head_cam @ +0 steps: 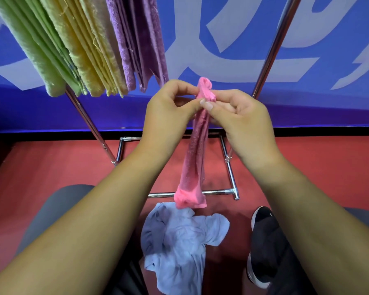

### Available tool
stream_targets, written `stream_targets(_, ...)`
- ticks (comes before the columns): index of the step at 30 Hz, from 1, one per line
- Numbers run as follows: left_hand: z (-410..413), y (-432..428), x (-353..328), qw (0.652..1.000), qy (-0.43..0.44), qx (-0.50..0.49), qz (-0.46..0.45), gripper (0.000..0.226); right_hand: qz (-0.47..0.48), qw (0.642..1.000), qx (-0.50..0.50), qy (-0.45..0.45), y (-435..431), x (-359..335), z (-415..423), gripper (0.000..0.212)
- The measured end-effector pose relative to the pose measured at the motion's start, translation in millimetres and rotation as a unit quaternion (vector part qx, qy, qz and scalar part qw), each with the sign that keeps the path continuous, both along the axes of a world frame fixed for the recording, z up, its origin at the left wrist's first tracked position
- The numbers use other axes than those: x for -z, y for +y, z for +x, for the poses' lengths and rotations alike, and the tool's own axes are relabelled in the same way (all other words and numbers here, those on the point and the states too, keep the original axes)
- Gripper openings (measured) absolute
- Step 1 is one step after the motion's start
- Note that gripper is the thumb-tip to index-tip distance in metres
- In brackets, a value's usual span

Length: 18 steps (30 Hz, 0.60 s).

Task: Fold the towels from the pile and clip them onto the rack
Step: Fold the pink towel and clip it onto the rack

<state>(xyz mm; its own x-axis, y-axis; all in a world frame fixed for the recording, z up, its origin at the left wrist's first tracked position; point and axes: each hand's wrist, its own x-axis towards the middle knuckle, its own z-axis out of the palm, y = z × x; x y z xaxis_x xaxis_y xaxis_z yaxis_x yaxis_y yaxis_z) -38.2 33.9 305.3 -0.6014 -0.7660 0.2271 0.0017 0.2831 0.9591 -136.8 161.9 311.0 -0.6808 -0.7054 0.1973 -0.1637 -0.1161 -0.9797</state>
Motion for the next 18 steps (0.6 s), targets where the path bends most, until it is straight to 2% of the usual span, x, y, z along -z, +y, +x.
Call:
stream_targets(4,-1.7,-4.4,-4.0,1.0,-0.026,0.0,-0.015,0.046,0.004,1.0,0.025,-0.005,0.3,-3.7,-6.2,0.014)
stream_targets(7,-2.0,-13.3,-3.2,0.998,-0.006,0.053,0.024,0.058,-0.002,0.999,0.033,-0.003,0.2,-8.9,-11.1,0.016)
stream_targets(12,-1.6,-21.4,-3.9,0.984,0.021,0.155,0.081,0.039,-0.048,0.998,0.031,-0.031,0.6,-24.9,-15.6,0.017)
stream_targets(18,-1.5,-24.2,-4.9,0.978,0.007,0.194,0.069,0.028,-0.104,0.99,0.039,-0.088,2.5,-40.2,-24.2,0.019)
